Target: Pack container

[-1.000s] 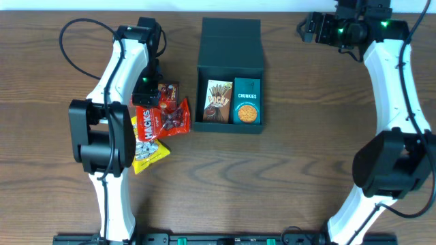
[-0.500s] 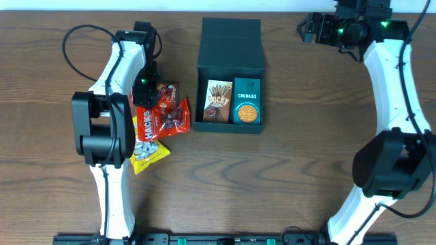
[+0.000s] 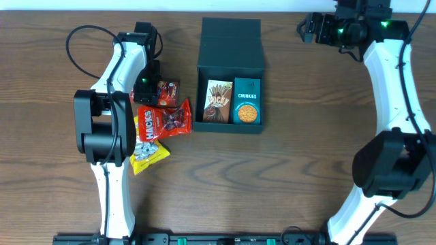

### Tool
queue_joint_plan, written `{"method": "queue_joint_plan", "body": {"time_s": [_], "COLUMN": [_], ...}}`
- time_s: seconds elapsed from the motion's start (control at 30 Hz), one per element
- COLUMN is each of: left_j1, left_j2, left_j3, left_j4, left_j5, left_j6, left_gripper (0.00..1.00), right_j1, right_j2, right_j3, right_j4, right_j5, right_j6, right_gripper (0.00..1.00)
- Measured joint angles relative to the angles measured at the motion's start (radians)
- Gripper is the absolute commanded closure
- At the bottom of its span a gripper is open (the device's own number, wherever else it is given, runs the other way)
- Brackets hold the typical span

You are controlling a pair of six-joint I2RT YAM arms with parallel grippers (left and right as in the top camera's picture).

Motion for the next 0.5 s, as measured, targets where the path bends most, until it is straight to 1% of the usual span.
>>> {"method": "queue_joint_plan", "body": {"time_s": [0.5], "left_j1": [0.0], "left_j2": [0.0], "left_j3": [0.0], "left_j4": [0.001], "left_j5": [0.0], "left_j6": [0.098], "left_gripper": [0.07], "right_j1": [0.0], "right_j2": [0.0], "right_j3": [0.0], "right_j4": [0.0], "right_j5": [0.0], "right_j6": [0.0], "right_gripper": [0.01]}}
